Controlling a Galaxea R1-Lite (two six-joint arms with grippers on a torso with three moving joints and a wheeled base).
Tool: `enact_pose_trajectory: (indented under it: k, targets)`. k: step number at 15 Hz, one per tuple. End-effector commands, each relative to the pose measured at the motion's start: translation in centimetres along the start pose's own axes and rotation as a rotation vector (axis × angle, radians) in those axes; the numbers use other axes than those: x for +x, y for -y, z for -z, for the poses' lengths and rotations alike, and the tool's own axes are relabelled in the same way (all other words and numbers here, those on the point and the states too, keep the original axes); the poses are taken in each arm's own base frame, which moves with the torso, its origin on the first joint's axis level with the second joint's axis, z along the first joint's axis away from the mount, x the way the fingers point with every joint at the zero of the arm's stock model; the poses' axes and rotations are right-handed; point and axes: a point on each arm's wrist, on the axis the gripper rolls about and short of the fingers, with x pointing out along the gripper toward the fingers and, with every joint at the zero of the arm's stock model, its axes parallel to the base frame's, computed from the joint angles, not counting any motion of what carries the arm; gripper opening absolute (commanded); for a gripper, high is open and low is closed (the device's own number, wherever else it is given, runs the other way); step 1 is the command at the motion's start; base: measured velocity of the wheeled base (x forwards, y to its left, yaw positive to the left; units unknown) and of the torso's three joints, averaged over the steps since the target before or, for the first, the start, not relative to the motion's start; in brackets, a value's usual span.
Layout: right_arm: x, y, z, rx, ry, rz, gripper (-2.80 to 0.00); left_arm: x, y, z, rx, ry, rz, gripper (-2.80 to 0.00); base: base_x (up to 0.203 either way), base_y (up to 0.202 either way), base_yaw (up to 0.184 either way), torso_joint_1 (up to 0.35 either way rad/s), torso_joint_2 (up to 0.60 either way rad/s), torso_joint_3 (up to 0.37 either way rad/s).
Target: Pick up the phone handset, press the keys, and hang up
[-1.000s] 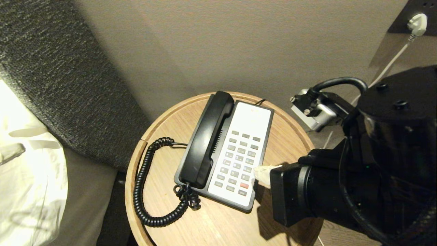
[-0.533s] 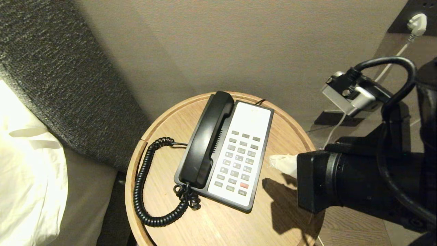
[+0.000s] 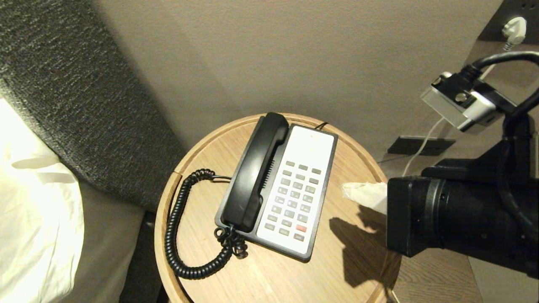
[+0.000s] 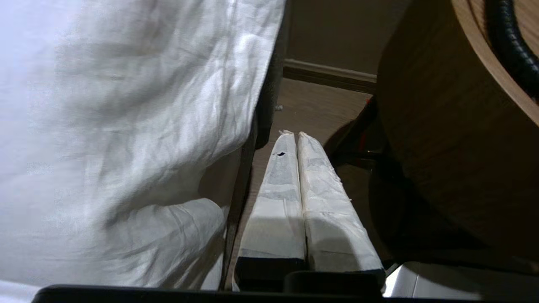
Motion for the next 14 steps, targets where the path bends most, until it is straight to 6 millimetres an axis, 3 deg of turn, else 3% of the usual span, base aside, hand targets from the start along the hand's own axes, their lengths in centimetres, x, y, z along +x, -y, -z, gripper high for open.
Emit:
enact_pose_trajectory:
  k: [1,5,14]
  targets:
    - [-0.3,0.1,-0.1,0.005,0.005,-0.003,-2.8,-0.4,0.0,1.5,0.033,0.057,0.045,-2.8,0.0,0.0,0.0,0.0,0.0,0.0]
    - [-0.8,0.4,0.0,0.007,0.009,-0.003,-2.8,0.2,0.1,2.2,0.157,0.108,0.079,-2.8,0.0,0.0,0.0,0.0,0.0,0.0]
    - [-2.0,1.5,-0.3,0.033,0.041,0.012,-2.8,0.3,0.1,2.1,0.136,0.122,0.085,-2.8,0.0,0.0,0.0,0.0,0.0,0.0]
